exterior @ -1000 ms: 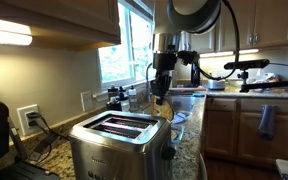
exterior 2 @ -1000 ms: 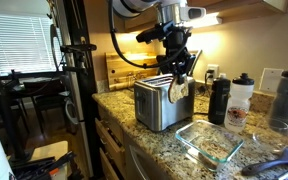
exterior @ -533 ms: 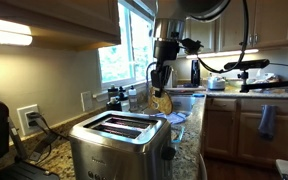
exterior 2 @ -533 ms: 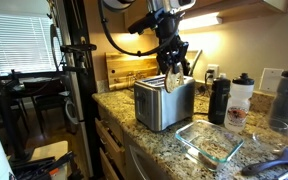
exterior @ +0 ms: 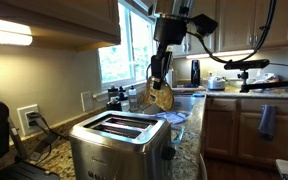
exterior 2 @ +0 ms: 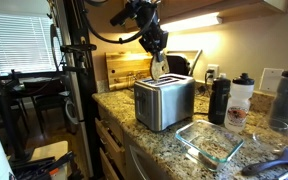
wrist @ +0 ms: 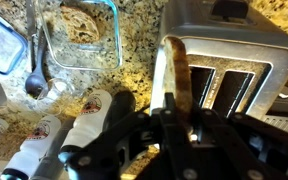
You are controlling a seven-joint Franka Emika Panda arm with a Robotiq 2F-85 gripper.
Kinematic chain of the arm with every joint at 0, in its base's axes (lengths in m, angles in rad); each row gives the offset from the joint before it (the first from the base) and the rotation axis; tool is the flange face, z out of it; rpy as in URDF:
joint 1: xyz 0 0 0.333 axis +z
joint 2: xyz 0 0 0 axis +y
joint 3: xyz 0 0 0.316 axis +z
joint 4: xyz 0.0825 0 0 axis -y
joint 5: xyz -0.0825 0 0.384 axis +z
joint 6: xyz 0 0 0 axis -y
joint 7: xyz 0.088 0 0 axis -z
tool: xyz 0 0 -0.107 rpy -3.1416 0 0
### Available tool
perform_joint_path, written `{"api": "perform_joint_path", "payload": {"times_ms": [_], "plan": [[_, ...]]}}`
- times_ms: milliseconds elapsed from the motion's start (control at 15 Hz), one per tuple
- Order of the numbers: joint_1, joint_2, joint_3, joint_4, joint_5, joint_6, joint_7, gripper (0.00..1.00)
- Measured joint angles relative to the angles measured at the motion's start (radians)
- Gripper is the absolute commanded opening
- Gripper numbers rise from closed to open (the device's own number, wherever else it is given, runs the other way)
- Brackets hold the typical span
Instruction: Pick up a slice of bread from the glass bowl and put it in the toaster.
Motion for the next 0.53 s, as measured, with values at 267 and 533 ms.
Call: {"api": "perform_joint_path", "payload": {"times_ms": [267,533], "plan": [[0.012,-0.030,0.023,-0.003,0.000,-0.023,0.015,0.08],[0.012,-0.035,0.029,-0.003,0.000,-0.024,0.017,0.08]]}}
